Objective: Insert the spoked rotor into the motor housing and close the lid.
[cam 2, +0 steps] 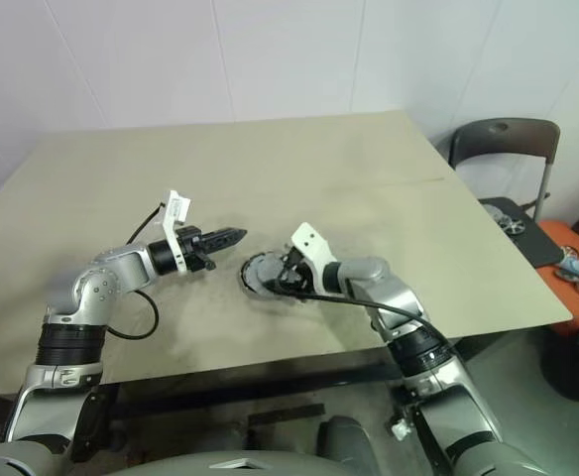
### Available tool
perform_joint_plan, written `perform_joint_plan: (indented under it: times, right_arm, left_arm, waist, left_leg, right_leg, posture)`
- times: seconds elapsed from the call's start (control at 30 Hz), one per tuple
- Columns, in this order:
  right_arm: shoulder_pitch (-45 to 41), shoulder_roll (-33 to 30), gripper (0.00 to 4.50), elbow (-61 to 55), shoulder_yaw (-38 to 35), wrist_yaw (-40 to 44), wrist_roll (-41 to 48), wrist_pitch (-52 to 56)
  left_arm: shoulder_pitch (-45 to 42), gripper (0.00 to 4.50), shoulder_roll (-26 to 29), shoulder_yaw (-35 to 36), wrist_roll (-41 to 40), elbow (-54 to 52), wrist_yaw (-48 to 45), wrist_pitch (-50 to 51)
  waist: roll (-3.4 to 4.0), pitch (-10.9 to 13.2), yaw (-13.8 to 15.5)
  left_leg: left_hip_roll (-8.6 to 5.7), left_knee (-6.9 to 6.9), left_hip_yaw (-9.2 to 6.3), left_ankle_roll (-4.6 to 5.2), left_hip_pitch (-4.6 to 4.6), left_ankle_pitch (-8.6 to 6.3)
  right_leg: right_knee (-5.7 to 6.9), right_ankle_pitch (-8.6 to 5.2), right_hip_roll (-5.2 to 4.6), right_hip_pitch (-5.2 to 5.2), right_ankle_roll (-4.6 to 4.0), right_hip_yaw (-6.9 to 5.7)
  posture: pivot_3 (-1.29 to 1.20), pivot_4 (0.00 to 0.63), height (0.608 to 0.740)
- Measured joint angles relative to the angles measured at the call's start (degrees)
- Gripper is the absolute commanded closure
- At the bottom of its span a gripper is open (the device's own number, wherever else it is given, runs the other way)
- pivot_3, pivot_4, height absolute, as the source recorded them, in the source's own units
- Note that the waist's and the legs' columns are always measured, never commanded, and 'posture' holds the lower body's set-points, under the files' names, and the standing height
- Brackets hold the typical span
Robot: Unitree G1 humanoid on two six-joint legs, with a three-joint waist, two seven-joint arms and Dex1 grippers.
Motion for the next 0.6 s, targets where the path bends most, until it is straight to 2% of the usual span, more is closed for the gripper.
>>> perform_joint_plan:
  times: [0.17,0.6]
  right_arm:
    - [-0.19,0.31,1.45,-0.98,-1.12,0.08,1.31,2.67]
    - [-0.55,3.25,1.45,-0.80,0.36,-2.71,-1.30,1.48]
  left_arm:
    - [0.44,4.50,-0.02,-0.02,0.00,-0.01,0.30,-0.27]
    - [0.75,4.50,-0.03,-0.09,0.00,-0.04,0.42,-0.29]
  waist:
    - [0.00,0.00,0.00]
    - [0.00,0.00,-0.28]
  left_leg:
    - [0.00,0.00,0.02,0.00,-0.07,0.00]
    - [0.00,-0.01,0.04,0.00,-0.07,0.00]
  right_leg:
    - [-0.01,0.00,0.00,-0.07,0.00,0.03]
    - [0.07,0.00,0.07,-0.14,-0.01,0.09]
  posture:
    - [0.00,0.000,0.740]
    - [0.00,0.000,0.740]
